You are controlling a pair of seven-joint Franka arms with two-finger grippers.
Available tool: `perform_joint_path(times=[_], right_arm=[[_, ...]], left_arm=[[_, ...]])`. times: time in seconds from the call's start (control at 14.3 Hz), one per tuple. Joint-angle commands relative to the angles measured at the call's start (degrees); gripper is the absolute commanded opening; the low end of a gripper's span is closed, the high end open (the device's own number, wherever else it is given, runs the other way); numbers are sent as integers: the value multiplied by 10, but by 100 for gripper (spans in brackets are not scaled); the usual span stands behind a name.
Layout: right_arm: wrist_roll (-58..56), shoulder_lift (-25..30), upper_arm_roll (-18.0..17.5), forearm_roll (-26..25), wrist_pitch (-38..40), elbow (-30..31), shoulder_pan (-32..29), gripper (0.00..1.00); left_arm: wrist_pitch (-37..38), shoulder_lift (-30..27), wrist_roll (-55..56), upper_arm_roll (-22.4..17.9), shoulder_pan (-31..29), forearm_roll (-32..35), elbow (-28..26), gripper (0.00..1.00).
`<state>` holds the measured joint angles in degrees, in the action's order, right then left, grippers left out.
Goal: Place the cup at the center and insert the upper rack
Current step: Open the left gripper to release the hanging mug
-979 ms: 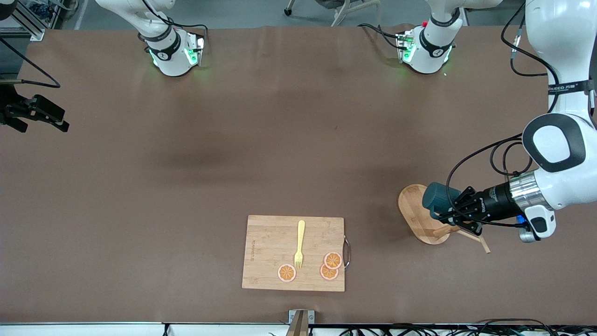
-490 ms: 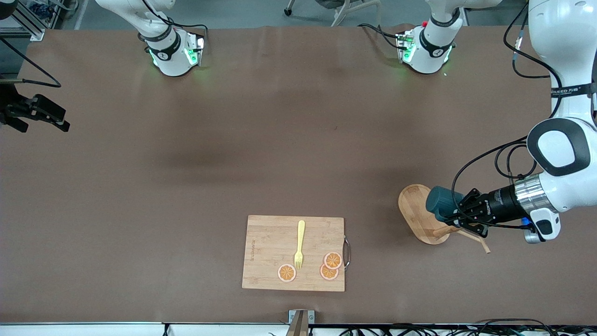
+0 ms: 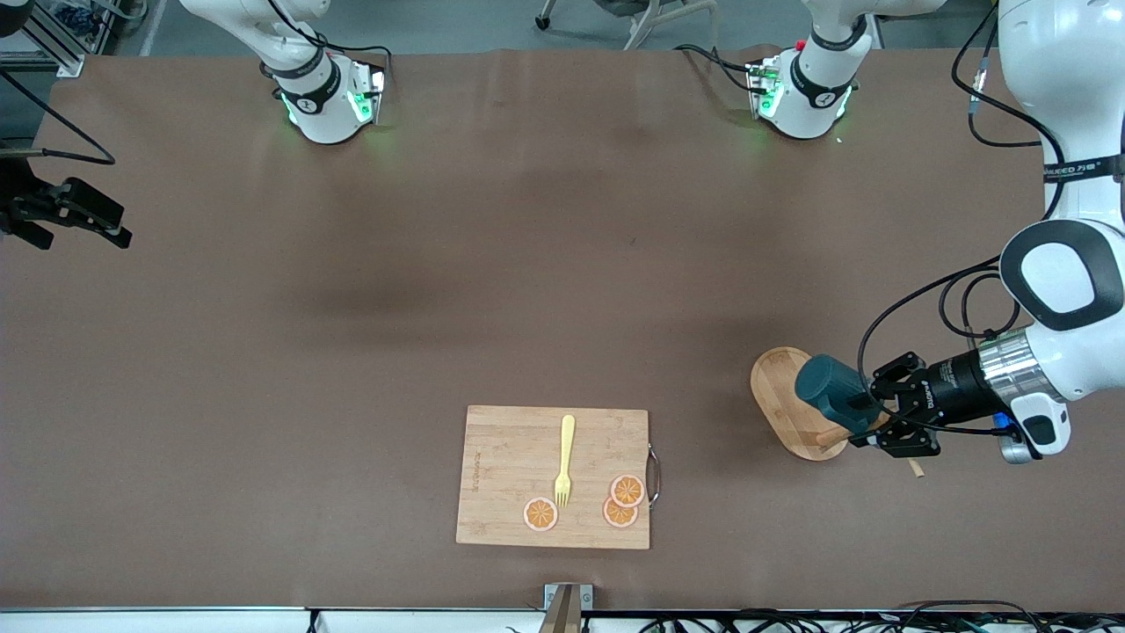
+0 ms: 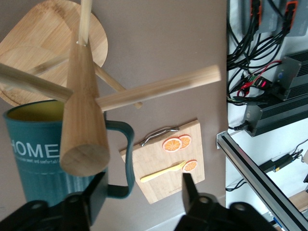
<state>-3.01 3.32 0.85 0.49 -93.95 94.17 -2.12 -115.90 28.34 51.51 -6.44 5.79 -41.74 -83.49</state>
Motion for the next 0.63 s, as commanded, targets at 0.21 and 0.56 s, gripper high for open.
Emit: perform_joint_path(times=[0.21, 0.56], right_arm=[[4, 3, -2, 5, 17, -2, -3, 100], [5, 3, -2, 5, 21, -2, -4, 100]], left_arm=[[0, -28, 6, 3, -3, 89, 11, 100], [41, -88, -42, 3, -3, 196, 7, 100]])
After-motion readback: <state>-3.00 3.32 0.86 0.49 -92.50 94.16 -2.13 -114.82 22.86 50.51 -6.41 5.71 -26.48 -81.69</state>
